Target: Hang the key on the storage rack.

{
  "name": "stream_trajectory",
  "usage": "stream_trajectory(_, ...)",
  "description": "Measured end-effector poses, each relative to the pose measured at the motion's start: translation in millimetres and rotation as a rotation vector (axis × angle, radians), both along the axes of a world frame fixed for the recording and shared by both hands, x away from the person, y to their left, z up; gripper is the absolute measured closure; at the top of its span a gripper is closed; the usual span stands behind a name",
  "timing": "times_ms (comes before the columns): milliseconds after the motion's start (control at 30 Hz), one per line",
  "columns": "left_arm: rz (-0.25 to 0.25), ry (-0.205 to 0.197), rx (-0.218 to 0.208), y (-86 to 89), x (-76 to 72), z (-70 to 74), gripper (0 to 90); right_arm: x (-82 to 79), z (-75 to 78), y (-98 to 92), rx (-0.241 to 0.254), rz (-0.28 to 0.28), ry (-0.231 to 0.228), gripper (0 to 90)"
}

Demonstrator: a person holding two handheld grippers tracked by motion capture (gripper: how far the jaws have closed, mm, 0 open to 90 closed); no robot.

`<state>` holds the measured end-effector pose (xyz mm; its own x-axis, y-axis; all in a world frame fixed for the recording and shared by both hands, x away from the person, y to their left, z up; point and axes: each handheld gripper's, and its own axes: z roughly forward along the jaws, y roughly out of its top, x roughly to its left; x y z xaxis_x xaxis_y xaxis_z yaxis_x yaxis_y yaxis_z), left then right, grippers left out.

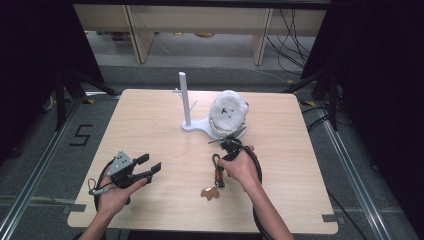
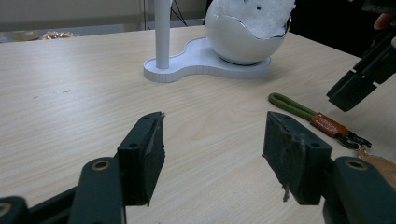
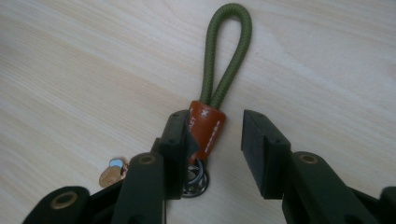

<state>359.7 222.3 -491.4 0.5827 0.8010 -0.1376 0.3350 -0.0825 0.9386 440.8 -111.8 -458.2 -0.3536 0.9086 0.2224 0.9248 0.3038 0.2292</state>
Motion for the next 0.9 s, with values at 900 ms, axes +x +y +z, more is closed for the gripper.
stream_trajectory(900,-0.007,0.005,0.004,-0.6,-0.7,-2.0,37.7,0.8,-16.8,26.2,-0.104,0.001,0.071,66.6)
